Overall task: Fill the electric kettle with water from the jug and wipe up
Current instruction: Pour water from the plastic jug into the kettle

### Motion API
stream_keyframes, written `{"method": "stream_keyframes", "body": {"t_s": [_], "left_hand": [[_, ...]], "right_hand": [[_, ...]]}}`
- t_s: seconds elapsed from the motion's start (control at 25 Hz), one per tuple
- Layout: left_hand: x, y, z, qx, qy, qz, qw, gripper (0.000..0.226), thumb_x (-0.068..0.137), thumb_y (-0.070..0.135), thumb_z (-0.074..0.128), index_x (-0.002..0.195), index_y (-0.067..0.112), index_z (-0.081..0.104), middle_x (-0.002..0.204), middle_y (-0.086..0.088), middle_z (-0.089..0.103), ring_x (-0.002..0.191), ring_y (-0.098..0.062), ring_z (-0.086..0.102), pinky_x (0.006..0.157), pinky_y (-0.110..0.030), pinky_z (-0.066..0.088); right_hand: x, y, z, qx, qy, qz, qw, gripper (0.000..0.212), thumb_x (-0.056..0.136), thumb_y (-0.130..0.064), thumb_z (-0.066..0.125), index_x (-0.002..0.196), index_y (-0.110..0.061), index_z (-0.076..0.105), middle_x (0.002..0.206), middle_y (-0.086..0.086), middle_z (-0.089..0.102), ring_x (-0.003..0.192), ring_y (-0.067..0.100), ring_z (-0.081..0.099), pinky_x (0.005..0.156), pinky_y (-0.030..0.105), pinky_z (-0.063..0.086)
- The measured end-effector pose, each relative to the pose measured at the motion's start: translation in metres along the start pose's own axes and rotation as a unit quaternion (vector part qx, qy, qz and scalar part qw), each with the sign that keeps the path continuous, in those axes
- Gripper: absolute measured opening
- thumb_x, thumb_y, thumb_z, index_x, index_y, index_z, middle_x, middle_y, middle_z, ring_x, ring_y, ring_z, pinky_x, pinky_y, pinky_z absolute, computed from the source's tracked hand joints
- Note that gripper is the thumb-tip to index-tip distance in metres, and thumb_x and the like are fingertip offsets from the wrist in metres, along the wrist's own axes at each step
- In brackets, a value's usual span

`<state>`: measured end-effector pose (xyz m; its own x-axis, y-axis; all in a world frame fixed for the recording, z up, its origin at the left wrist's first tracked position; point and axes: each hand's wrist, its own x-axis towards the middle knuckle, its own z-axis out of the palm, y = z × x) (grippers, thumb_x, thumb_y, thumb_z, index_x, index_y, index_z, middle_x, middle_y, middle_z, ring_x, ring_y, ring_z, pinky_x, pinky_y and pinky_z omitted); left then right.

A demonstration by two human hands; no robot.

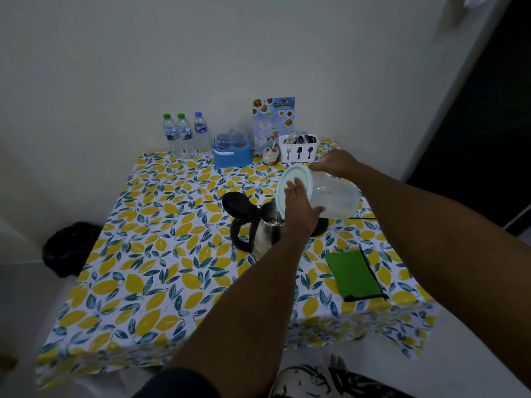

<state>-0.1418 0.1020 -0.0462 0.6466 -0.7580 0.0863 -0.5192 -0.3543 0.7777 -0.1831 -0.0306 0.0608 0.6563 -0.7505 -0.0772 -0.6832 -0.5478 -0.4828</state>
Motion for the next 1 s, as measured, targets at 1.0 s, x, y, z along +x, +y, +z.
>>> {"method": "stream_keyframes", "body": {"t_s": [1.0], "left_hand": [[0.010,-0.005,-0.009,0.026,-0.026,0.007,0.999,0.109,0.082,0.033,0.075,0.154,0.009,-0.002,0.163,-0.018,0.001,0.151,-0.033,0.001,0.121,-0.045,0.014]], "right_hand": [[0.007,0.006,0.005,0.025,-0.017,-0.002,1.000,0.043,0.088,-0.044,0.066,0.064,-0.010,0.060,0.062,0.005,0.051,0.073,0.022,0.053,0.060,0.031,0.034]]}}
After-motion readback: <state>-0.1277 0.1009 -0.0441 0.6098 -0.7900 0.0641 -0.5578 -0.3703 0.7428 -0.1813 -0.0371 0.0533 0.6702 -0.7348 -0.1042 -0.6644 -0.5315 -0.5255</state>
